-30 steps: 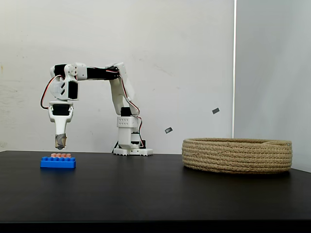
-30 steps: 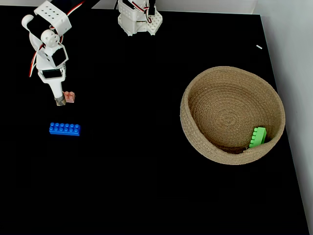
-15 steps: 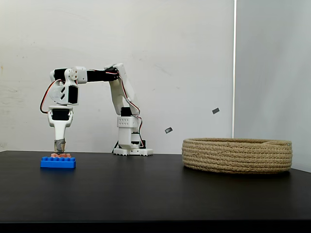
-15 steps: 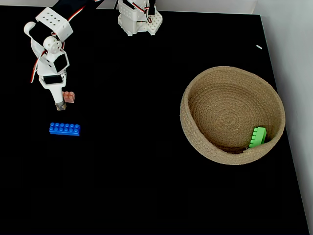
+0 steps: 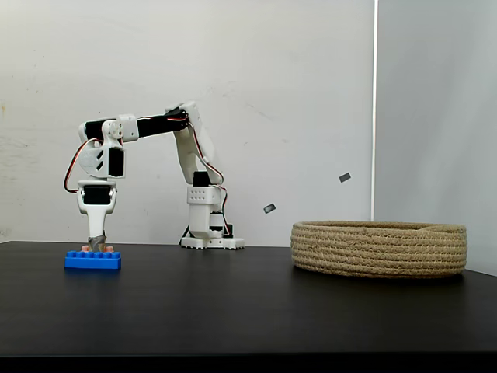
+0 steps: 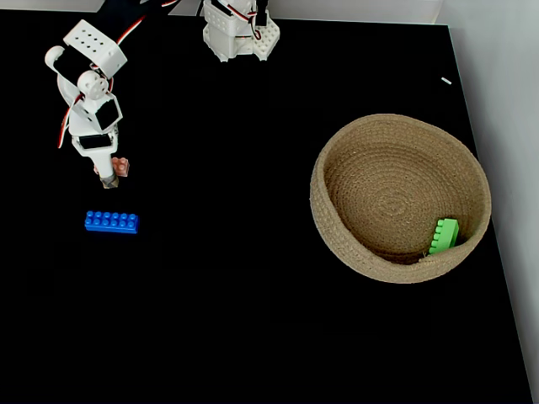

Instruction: Place the lego blocks in the tray

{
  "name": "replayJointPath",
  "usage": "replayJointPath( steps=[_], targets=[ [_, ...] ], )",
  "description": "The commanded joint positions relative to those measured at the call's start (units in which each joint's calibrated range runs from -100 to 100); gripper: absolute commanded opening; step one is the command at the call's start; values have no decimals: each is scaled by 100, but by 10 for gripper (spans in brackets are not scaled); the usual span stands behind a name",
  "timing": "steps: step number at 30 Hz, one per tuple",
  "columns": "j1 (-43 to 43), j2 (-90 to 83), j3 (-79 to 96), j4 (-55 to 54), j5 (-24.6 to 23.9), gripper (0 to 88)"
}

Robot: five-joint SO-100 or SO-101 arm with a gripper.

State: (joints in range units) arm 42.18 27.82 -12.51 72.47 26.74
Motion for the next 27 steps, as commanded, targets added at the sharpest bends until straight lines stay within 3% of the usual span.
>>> replayJointPath(
  steps=[1,7,18,22,27],
  targets=[
    [36,-142,15,-96,-59,206],
    [-14,-142,142,-246,-103,4],
    [-368,-1251,-478,629,73,0],
    [-1168,-2172,-578,837,230,0],
    [-2792,-3109,-687,962,288,0]
  ],
)
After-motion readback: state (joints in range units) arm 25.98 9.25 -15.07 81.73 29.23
